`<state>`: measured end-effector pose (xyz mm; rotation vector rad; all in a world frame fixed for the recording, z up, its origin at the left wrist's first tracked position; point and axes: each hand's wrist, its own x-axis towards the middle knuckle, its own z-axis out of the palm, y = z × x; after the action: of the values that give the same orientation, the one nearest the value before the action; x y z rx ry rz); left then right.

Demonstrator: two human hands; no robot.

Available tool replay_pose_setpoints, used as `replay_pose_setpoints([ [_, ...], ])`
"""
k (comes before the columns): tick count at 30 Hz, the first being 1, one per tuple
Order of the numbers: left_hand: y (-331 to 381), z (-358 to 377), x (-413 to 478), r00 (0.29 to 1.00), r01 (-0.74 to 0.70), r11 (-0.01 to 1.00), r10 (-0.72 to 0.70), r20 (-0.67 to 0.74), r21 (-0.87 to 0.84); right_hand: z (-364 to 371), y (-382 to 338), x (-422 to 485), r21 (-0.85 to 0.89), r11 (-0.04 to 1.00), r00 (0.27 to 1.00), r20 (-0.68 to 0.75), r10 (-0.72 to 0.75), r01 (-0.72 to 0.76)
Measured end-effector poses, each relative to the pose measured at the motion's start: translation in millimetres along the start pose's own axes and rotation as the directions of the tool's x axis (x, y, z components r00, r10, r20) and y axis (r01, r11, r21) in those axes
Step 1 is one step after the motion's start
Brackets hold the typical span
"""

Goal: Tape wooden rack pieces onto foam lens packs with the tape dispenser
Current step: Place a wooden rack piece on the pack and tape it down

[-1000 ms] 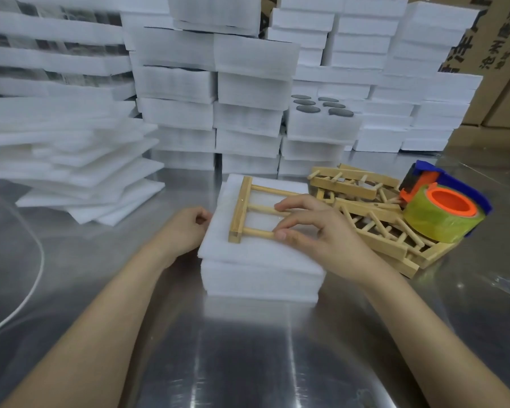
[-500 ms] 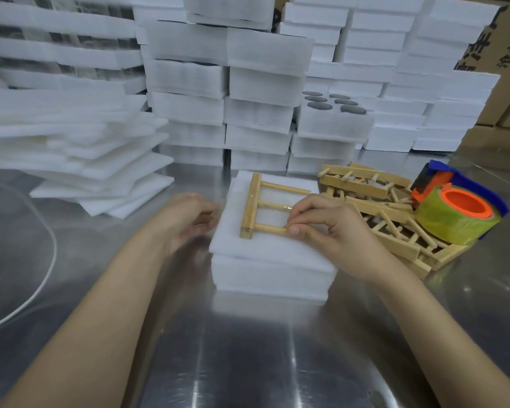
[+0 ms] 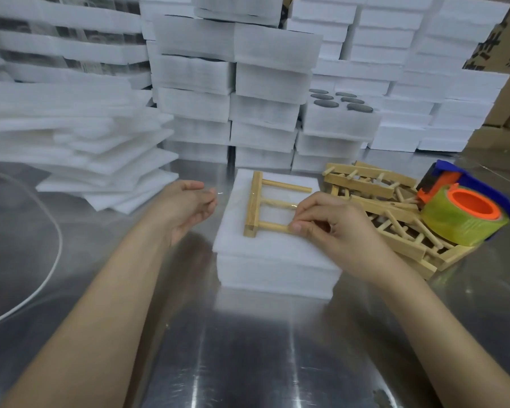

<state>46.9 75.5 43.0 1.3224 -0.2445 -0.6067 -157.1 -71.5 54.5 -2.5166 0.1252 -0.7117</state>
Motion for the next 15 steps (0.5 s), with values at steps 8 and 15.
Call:
replay_pose_setpoints([
  [8, -7.9, 4.0, 1.5, 0.967, -0.228, 0.964, 0.240, -0.084, 0.139, 0.5, -0.4, 0.0, -0.119, 0.993, 1.000, 0.014, 0.000, 0.001],
  [15, -10.4, 3.5, 2.4, 0.914, -0.357, 0.881, 0.398, -0.077, 0.311, 1.6, 1.9, 0.3, -0.104, 0.994, 0.999, -0.009, 0.038, -0.039],
])
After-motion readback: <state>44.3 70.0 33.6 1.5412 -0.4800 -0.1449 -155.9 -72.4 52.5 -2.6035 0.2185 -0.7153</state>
